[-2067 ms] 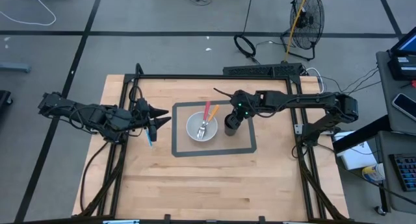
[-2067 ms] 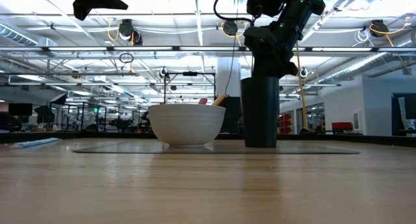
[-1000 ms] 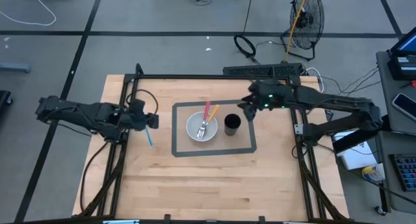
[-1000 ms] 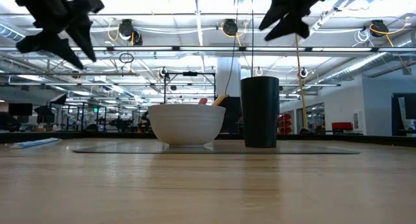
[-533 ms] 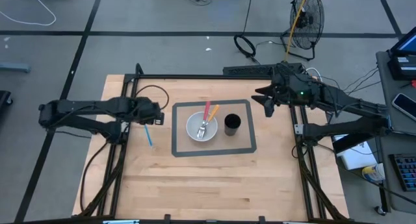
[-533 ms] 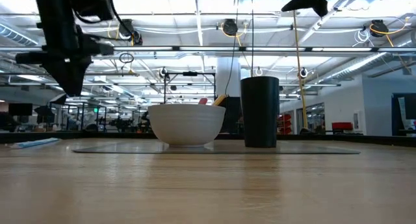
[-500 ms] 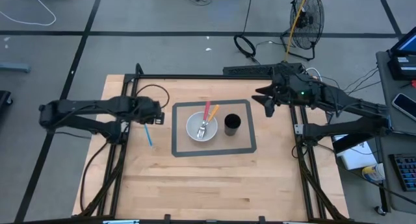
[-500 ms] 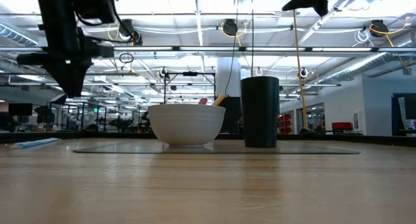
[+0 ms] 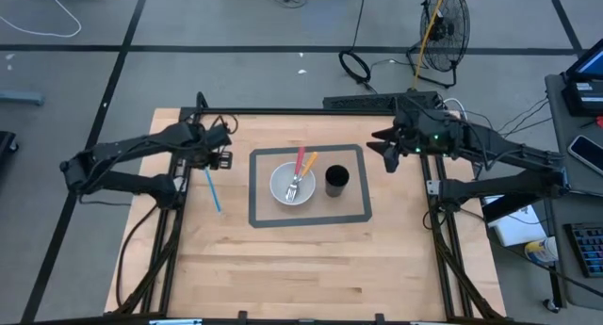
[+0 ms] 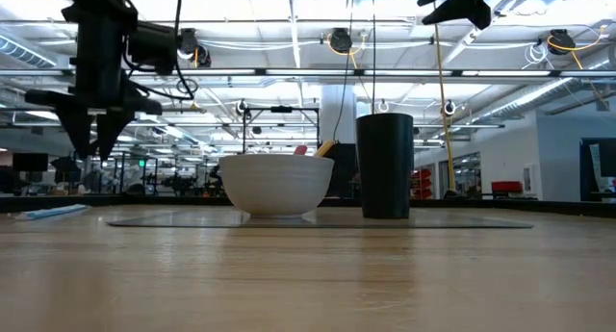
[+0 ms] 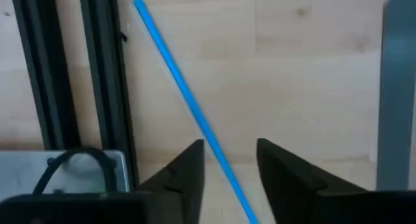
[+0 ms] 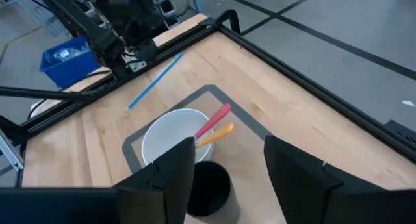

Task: Pick & Place Utensil
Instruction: Put the blue straw into the black cup on the table mat

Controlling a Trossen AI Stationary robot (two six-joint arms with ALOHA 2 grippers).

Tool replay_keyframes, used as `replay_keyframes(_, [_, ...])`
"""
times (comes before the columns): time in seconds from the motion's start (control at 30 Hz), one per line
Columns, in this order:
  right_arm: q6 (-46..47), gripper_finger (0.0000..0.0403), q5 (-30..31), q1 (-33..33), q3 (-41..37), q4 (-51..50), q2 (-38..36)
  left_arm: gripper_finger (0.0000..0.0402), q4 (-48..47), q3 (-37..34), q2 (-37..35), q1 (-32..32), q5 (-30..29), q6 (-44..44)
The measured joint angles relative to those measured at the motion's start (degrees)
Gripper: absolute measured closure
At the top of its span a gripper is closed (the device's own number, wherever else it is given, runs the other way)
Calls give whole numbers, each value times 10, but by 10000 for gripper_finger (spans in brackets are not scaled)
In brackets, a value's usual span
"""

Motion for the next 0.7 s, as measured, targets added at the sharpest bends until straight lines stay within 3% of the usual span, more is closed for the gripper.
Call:
replay_keyframes(0.27, [1,220,-1,0,-33,38,-1,184,7,0,36,70,-19,25])
replay_keyframes(0.7, [15,220,-2,5,-37,42,-2,176,58,0,125,144,-36,88])
